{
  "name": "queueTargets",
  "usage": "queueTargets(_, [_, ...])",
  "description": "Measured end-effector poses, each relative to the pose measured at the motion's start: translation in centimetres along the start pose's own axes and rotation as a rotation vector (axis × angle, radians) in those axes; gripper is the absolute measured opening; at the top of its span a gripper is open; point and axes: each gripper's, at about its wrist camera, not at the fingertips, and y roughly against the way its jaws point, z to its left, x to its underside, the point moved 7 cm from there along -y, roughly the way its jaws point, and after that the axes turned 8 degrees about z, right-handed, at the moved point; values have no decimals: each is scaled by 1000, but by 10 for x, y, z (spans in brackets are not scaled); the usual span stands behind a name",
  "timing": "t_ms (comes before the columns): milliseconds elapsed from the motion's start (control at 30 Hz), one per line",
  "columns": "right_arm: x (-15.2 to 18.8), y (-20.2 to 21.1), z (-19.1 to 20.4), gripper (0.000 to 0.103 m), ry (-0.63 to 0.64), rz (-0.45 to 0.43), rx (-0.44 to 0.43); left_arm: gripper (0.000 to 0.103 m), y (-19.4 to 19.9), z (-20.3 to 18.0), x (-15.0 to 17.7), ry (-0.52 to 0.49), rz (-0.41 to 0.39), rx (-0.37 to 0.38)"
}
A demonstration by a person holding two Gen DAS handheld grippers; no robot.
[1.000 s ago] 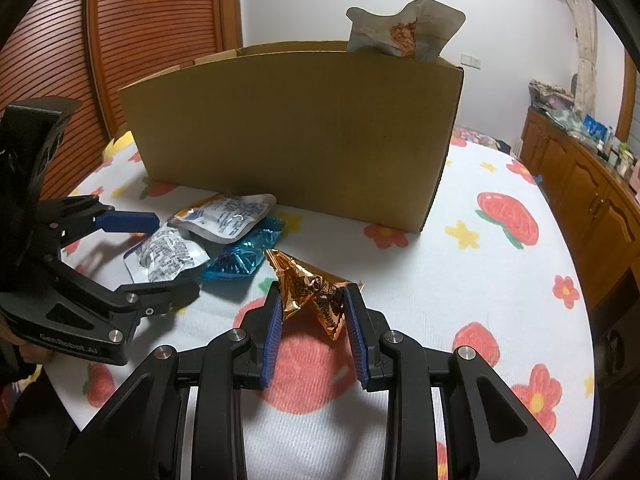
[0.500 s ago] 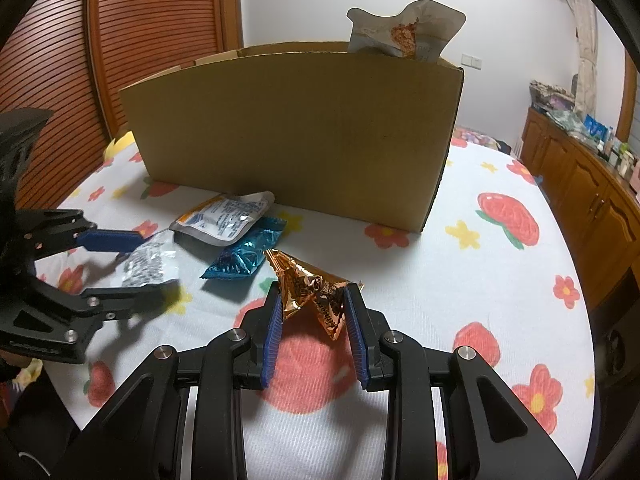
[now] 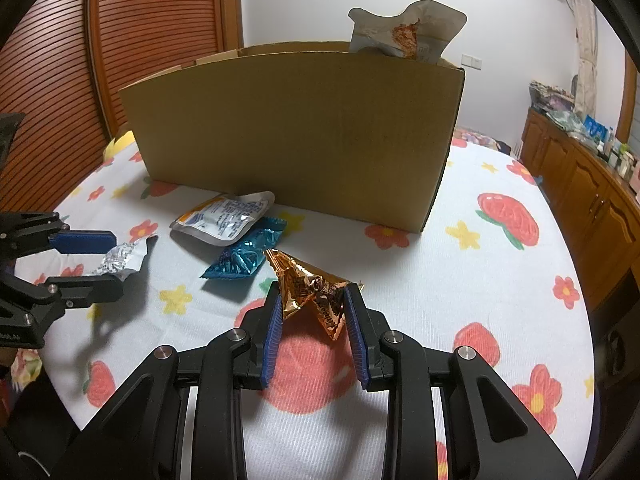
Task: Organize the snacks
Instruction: 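Close the left gripper on the silver packet and pick it up, then lift both held snacks and carry them over the cardboard box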
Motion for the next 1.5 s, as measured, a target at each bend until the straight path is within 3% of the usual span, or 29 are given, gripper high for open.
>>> queueTargets(400, [0,0,0,29,1,1,0,16,25,15,-13,19,-48,28])
queueTargets(867, [0,0,0,29,0,1,1,16,36,47,-30,35,-72,-58])
queueTargets(1067, [0,0,0,29,0,1,1,24,35,57,-32,35,-62,-101])
queueTargets(1300, [0,0,1,29,2,2,0,26,32,69,-30,39,-40,-174])
queueTargets(1400, [0,-1,1,29,1,2,1,16,32,72,-27,45,-38,-183])
queueTargets(1500, [0,-1,1,29,2,3,0,15,31,74,-24,51,-43,-176])
